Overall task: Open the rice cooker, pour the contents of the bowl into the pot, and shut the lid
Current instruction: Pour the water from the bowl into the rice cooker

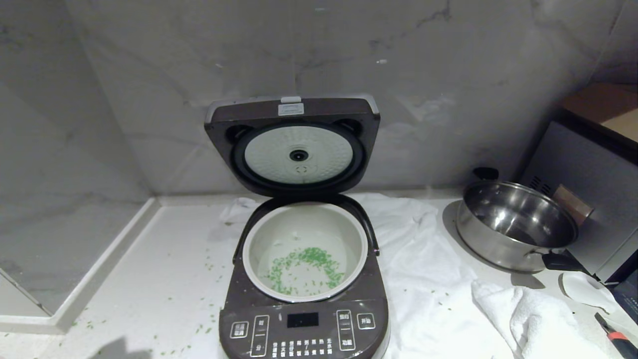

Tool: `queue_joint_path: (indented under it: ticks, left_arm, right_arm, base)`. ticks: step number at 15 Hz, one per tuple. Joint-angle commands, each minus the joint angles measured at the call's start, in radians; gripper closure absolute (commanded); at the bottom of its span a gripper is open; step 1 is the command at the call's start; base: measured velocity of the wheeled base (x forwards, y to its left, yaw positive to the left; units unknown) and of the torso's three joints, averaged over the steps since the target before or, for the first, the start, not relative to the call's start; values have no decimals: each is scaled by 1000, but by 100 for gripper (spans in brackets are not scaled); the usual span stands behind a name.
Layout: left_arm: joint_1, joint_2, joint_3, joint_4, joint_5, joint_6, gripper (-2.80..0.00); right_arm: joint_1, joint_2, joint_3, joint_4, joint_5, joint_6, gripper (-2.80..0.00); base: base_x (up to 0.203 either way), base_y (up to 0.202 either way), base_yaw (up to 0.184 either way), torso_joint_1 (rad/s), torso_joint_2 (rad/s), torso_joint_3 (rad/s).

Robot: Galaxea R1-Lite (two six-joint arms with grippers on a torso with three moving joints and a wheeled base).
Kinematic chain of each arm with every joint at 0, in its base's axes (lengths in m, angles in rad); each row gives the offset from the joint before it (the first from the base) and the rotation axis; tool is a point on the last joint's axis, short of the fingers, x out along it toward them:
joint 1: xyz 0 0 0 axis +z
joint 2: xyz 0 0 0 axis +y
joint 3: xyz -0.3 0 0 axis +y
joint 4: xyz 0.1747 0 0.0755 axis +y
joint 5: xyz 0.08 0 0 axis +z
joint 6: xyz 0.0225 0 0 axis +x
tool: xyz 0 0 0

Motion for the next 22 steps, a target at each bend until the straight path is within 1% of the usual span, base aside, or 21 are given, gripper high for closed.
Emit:
queue_joint_path:
  ticks: [1,2,5,8,11,15,17,20,22]
  left_arm:
    - [124,134,9,-83,-79,52,0]
    - [153,146,10,-97,-117,82,0]
    - [171,146,12,-107,-122,116,0]
    - [178,175,13,-137,-124,123,0]
    - [195,189,32,-141,-125,123,0]
    - [274,249,18,-151,-128,138,0]
    - [304,258,27,-182,-157,158,0]
    - [307,261,32,-182,-163,161,0]
    - [307,263,32,-182,-182,161,0]
  right_arm:
    - [0,1,0,0,1,-1,0]
    - [0,0,0,0,1,-1,0]
    - [0,-1,0,0,1,-1,0]
    - [0,-1,0,0,1,-1,0]
    - [0,-1,0,0,1,-1,0]
    - [0,-1,0,0,1,-1,0]
    - [0,1,0,0,1,0,0]
    - [0,-1,0,0,1,0,0]
    - [0,-1,0,0,1,-1,0]
  base:
    - [0,0,0,0,0,0]
    - [0,0,0,0,0,0]
    - [0,0,0,0,0,0]
    - [0,0,0,0,0,0]
    - [0,0,0,0,0,0]
    - [0,0,0,0,0,0]
    - [0,0,0,0,0,0]
    - [0,0,0,0,0,0]
    - [0,0,0,0,0,0]
